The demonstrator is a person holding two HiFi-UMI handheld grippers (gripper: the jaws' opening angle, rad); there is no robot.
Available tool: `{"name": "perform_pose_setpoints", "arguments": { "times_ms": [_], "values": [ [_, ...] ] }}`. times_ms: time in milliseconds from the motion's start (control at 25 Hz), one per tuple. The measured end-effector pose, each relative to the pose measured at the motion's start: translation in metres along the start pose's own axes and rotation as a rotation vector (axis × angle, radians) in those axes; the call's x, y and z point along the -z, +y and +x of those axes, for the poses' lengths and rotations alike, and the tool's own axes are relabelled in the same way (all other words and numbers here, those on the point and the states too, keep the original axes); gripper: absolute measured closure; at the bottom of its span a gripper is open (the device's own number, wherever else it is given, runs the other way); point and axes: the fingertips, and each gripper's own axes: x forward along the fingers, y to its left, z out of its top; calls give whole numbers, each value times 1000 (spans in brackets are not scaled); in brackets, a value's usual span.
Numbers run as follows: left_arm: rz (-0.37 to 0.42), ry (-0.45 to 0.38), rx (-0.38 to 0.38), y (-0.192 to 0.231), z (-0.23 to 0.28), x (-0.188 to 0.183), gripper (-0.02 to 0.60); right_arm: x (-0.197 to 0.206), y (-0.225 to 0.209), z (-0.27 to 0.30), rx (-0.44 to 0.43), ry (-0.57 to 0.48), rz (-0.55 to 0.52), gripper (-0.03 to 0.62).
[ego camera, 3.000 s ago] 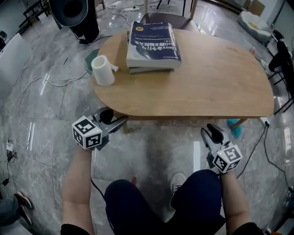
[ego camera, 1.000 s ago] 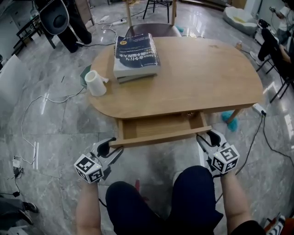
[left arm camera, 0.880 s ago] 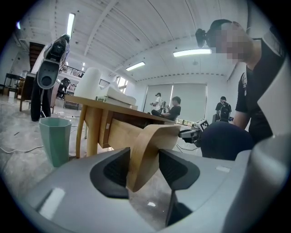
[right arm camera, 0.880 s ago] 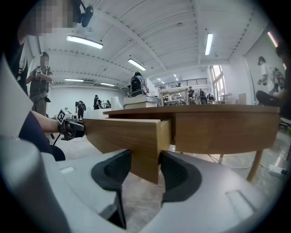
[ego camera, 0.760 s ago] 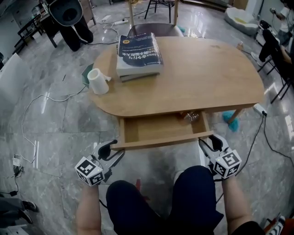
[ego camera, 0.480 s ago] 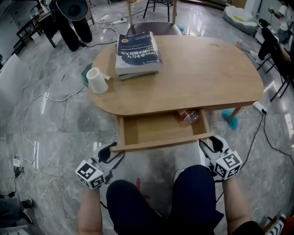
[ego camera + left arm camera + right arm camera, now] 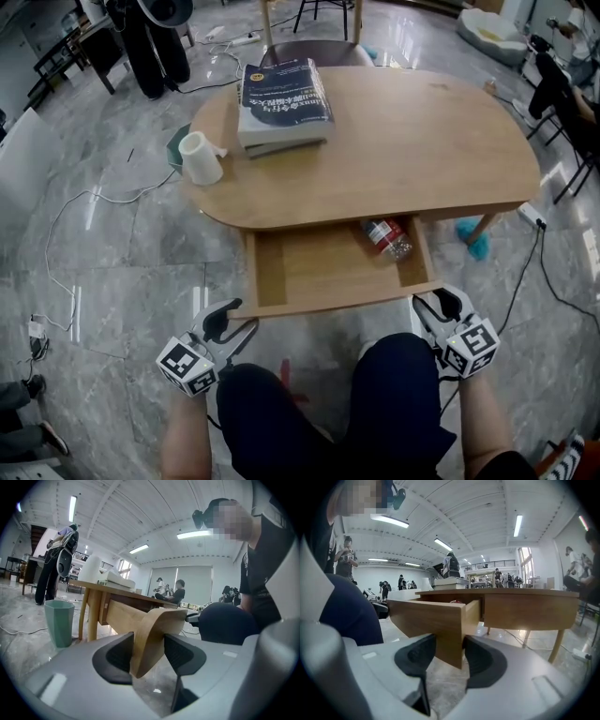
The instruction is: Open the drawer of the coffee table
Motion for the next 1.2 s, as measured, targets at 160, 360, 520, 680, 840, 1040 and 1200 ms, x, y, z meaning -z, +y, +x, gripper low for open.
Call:
{"name": "perform_pose_setpoints", "arguments": {
  "times_ms": [160,360,520,680,840,1040,1200],
  "values": [
    [0,8,-2,-6,-4,4,390,5,4,-5,0,7,0,400],
    [4,13,5,-10,-6,12,388,11,6,-7,4,17,-5,399],
    [-1,18,6,-12,-8,17,387,16,9,-9,4,25,-8,399],
    [3,42,8,-12,-8,21,387,21,9,-9,3,32,-12,399],
    [9,63,17,-11,-7,27,387,25,9,-8,2,43,-13,399],
    [17,96,17,-11,-6,32,385,32,10,-6,-2,60,-18,399],
    [26,113,22,-10,-4,35,385,33,10,-4,-5,58,-20,399]
  ]
}}
